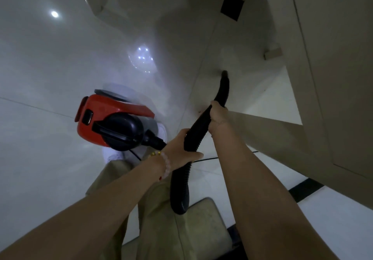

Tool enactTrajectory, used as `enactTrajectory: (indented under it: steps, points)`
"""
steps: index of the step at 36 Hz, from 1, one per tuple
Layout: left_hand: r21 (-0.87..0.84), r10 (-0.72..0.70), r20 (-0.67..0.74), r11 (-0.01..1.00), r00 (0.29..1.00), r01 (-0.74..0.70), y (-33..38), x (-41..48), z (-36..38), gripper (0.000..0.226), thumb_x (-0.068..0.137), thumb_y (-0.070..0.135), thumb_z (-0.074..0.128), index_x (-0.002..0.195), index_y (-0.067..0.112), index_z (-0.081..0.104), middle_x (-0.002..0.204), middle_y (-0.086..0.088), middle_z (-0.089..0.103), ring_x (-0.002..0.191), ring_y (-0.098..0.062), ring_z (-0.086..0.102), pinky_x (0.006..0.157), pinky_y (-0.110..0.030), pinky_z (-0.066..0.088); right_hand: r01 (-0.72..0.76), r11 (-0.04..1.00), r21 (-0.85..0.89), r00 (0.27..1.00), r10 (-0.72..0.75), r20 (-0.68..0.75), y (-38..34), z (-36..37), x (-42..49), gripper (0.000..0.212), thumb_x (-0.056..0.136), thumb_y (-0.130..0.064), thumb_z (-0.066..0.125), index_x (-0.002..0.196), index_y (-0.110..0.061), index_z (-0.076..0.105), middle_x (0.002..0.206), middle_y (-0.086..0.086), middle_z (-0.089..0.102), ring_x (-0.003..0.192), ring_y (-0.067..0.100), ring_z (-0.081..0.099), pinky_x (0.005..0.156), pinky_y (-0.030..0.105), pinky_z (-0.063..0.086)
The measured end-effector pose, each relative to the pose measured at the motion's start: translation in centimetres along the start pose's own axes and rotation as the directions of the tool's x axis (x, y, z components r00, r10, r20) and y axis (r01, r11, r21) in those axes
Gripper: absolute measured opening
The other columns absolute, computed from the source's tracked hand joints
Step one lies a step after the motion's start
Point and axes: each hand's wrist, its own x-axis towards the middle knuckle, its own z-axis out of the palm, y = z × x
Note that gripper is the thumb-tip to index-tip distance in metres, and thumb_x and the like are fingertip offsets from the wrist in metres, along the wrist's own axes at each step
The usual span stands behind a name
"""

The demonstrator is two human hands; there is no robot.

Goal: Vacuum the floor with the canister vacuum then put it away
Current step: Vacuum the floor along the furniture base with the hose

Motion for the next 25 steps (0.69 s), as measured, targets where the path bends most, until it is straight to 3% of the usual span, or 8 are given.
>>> enactTrajectory:
  steps: [3, 7, 11, 16, 19, 22, 25]
  points:
    - [0.010, -0.034, 0.114, 0.999, 0.993, 0.033, -0.3, 0.2, 0.1, 0.077, 0.081, 0.016, 0.070, 0.142, 0.021, 0.023, 0.098, 0.000, 0.055, 0.092, -0.018, 0.058, 0.085, -0.030, 0.050, -0.069, 0.990, 0.124, 0.998, 0.069, 0.005, 0.1, -1.3, 1.2, 0.020, 0.095, -0.017, 0.050, 0.077, -0.011, 0.054, 0.069, 0.006, 0.050, 0.058, 0.017, 0.048, 0.047, 0.025, 0.044]
    - [0.003, -0.065, 0.221, 0.998, 0.973, 0.066, -0.7, 0.4, -0.2, 0.077, 0.082, 0.017, 0.070, 0.142, 0.025, 0.022, 0.102, -0.002, 0.057, 0.101, -0.023, 0.060, 0.092, -0.033, 0.052, -0.214, 0.953, 0.216, 0.975, 0.196, 0.102, 0.3, -2.5, 2.0, 0.021, 0.094, -0.013, 0.051, 0.073, -0.009, 0.053, 0.068, 0.010, 0.050, 0.053, 0.020, 0.047, 0.044, 0.025, 0.044]
    - [0.061, -0.035, 0.222, 0.998, 0.974, 0.022, -0.4, -0.2, 0.1, 0.072, 0.085, 0.019, 0.067, 0.141, 0.024, 0.024, 0.089, 0.011, 0.051, 0.079, -0.002, 0.054, 0.065, -0.004, 0.046, -0.198, 0.912, 0.360, 0.978, 0.210, 0.007, 1.7, -2.3, 2.2, 0.016, 0.097, -0.016, 0.051, 0.082, -0.012, 0.051, 0.073, 0.008, 0.045, 0.028, 0.013, 0.049, 0.028, 0.014, 0.037]
    - [0.039, 0.021, 0.172, 0.999, 0.985, -0.028, -0.8, -1.2, 0.6, 0.065, 0.086, 0.015, 0.064, 0.139, 0.024, 0.027, 0.089, 0.010, 0.049, 0.078, 0.000, 0.051, 0.060, 0.001, 0.043, -0.238, 0.913, 0.331, 0.971, 0.236, 0.046, 1.6, -2.4, 1.4, 0.010, 0.097, -0.016, 0.049, 0.103, -0.008, 0.051, 0.078, 0.008, 0.046, 0.057, 0.020, 0.045, 0.030, 0.015, 0.041]
    - [0.027, 0.041, 0.124, 0.999, 0.991, -0.044, -1.0, -1.1, 0.5, 0.068, 0.086, 0.014, 0.063, 0.140, 0.024, 0.025, 0.089, 0.010, 0.050, 0.077, 0.001, 0.052, 0.059, 0.003, 0.041, -0.121, 0.953, 0.276, 0.993, 0.118, 0.028, 0.8, -1.2, 0.9, 0.026, 0.100, -0.015, 0.043, 0.123, -0.005, 0.051, 0.087, -0.001, 0.050, 0.068, 0.017, 0.048, 0.035, 0.012, 0.043]
    - [-0.040, 0.041, 0.065, 0.998, 0.997, -0.038, -1.2, -0.7, 0.2, 0.067, 0.085, 0.012, 0.064, 0.140, 0.022, 0.028, 0.095, 0.004, 0.053, 0.084, -0.007, 0.055, 0.063, -0.003, 0.044, -0.076, 0.985, 0.156, 0.985, 0.051, 0.164, -0.3, -0.3, 0.6, 0.046, 0.097, -0.016, 0.049, 0.140, -0.012, 0.034, 0.111, 0.014, 0.055, 0.073, 0.021, 0.054, 0.044, 0.019, 0.051]
    - [-0.126, 0.028, -0.016, 0.992, 0.999, -0.030, -0.9, 0.0, -0.6, 0.065, 0.086, 0.012, 0.064, 0.140, 0.020, 0.028, 0.092, 0.006, 0.053, 0.082, -0.007, 0.054, 0.067, -0.013, 0.045, -0.024, 1.000, -0.017, 0.951, 0.028, 0.307, -0.8, 1.2, 0.1, 0.065, 0.089, -0.023, 0.060, 0.146, -0.018, 0.029, 0.125, 0.017, 0.055, 0.092, 0.027, 0.060, 0.077, 0.039, 0.057]
